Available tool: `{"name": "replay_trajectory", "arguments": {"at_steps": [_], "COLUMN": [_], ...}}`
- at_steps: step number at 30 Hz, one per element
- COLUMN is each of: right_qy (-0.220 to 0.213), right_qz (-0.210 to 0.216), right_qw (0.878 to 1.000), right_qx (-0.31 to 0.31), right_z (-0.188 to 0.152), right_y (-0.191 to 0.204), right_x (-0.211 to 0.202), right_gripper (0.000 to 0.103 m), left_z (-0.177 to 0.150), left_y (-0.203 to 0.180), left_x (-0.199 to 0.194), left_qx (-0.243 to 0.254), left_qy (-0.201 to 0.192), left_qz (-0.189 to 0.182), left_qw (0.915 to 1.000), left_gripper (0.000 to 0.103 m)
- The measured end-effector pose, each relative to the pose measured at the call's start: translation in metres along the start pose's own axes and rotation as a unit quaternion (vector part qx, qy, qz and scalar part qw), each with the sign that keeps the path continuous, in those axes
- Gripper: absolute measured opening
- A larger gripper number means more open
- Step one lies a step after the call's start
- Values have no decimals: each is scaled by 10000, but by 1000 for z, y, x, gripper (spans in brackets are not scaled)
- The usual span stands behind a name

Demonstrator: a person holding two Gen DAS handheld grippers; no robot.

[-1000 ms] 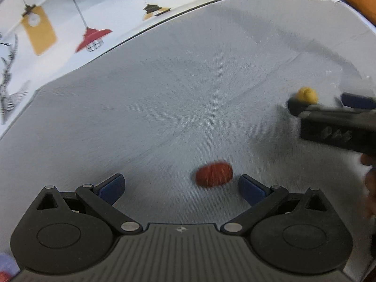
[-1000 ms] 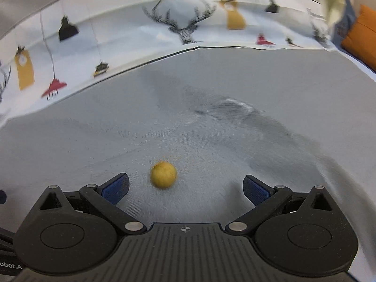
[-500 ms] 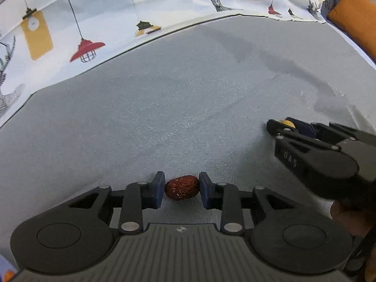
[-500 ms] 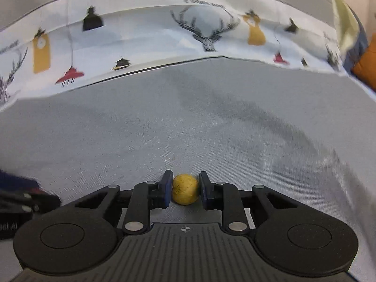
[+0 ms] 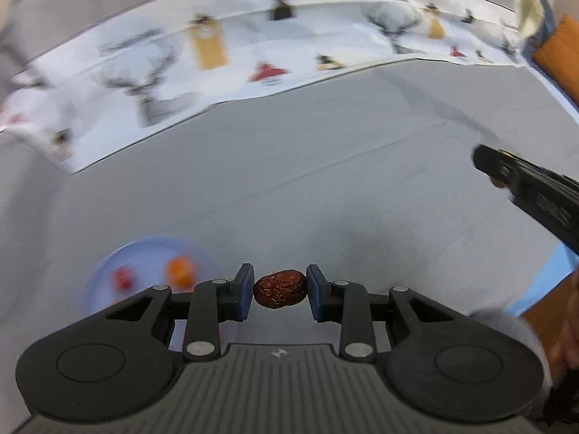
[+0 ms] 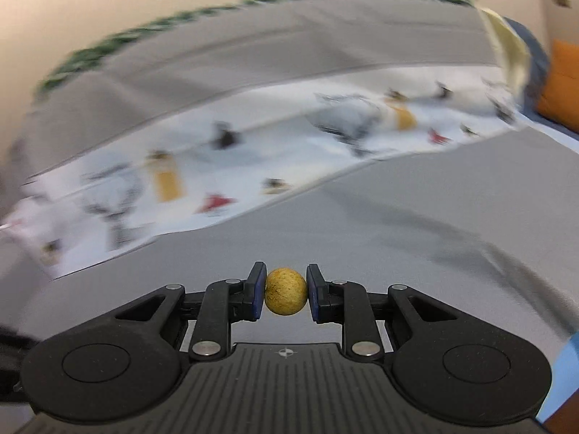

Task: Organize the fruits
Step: 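Carry the date and yellow fruit to the blue plate and release both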

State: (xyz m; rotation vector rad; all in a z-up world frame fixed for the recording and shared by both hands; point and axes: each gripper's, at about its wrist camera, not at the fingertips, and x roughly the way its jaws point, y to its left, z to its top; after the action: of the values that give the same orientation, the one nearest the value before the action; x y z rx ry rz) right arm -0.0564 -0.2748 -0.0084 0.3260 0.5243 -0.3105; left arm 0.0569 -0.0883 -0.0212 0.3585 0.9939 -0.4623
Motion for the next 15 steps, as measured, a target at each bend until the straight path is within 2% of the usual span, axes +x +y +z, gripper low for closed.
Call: {"name": "replay_trajectory", "arguments": {"at_steps": [2,6,10,15], "right_qy": [80,363,378,338], "right_qz": [379,958,1179,1283], "right_qw": [9992,9938,9891,9850], "right_qx": [-116,-422,-798,-1106], "right_z": [-6,-20,-35,-52], "right_y": [24,64,97,132], "right_x": [-30,-76,-116,-151], "right_gripper": [25,25,25,25], "left_z": [-17,-54,-89,-119], "left_y": [30,76,103,118], "left_x": [-27,-83,-123,-151], "left_qx": [-281,-607,-912,-1117], "left_qy": [80,-103,-311,-439], "left_qz": [99,458,604,527], "left_qw": [9995,9970,9935,9914], "left_gripper": [35,35,35,35]}}
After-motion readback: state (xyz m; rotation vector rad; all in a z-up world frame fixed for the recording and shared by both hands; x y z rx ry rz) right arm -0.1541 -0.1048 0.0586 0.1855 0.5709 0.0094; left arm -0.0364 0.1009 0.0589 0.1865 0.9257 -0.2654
